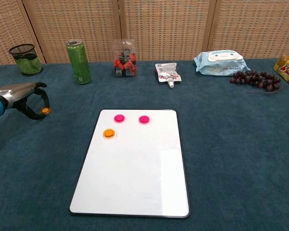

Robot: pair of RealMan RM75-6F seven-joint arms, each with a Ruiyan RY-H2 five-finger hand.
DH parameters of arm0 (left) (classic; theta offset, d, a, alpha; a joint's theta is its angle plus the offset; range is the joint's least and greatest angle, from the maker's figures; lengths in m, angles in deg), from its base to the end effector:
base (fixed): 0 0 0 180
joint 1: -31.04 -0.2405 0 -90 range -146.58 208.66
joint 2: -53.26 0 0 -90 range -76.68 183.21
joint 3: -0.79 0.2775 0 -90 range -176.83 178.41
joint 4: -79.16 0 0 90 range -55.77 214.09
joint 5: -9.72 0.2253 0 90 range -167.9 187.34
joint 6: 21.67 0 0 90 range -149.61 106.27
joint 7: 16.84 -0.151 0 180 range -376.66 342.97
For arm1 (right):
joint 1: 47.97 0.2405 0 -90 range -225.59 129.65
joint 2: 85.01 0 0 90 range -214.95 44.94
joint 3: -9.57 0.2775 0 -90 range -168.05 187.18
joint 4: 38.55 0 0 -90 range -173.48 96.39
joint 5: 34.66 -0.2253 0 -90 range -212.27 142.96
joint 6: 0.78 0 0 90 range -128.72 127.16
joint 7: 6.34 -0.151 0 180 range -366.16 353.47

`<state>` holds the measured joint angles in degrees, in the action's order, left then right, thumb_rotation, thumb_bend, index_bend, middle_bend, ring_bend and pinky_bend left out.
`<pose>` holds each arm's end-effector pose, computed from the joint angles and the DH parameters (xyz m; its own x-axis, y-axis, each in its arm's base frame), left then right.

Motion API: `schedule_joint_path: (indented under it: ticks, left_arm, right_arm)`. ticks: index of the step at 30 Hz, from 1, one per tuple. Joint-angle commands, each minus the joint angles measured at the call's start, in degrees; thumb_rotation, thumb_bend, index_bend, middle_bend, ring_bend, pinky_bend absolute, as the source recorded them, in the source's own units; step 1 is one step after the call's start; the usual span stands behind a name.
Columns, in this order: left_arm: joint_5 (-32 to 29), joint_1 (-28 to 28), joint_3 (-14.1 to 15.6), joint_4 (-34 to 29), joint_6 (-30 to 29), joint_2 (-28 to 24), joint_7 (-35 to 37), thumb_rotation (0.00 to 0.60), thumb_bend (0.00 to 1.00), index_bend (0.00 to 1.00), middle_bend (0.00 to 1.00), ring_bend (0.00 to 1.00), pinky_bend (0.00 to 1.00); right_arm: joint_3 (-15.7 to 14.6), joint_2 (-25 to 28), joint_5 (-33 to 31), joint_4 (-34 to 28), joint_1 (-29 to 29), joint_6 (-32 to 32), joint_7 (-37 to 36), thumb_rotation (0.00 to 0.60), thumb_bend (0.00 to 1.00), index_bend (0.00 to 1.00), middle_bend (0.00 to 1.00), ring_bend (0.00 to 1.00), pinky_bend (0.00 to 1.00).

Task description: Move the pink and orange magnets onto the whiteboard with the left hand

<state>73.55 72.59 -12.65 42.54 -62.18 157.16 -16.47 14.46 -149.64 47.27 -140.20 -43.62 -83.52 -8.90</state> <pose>-0.3102 0.4416 -0.0368 0.4233 0.3025 0.8540 0.8948 0.0083 -0.4465 -0.3096 -0.1926 0.1392 0.1800 -0.0230 0.9834 -0.9822 0.0502 0.1809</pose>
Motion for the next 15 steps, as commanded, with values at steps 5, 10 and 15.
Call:
schedule_joint_path:
  ticks: [5,10,15]
  left_arm:
    - [0.1,-0.16,-0.23,-0.6,-0.35,-0.3,-0.12,0.6,0.33,0.62,0.0,0.0,0.0]
    - [0.24,-0.38,-0.51,-2.11,-1.14,-1.2,-0.19,0.6,0.33,0.62,0.0,0.0,0.0]
    - [1.06,-0.52,-0.95,-7.17,-3.55,-3.5,-0.71,0.6,0.33,0.62,0.0,0.0,0.0]
  right_arm:
    - [0.0,0.0,-0.03,0.02,0.01,0.04,-0.03,0.6,0.13,0.0,0.0,0.0,0.06]
    - [0.01,0.02,-0.03,0.01,0.01,0.03,-0.06,0.6,0.13,0.0,0.0,0.0,0.06]
    - [0.01,0.03,-0.09,-0.07,0.01,0.07,-0.06,0.6,0.13,0.0,0.0,0.0,0.06]
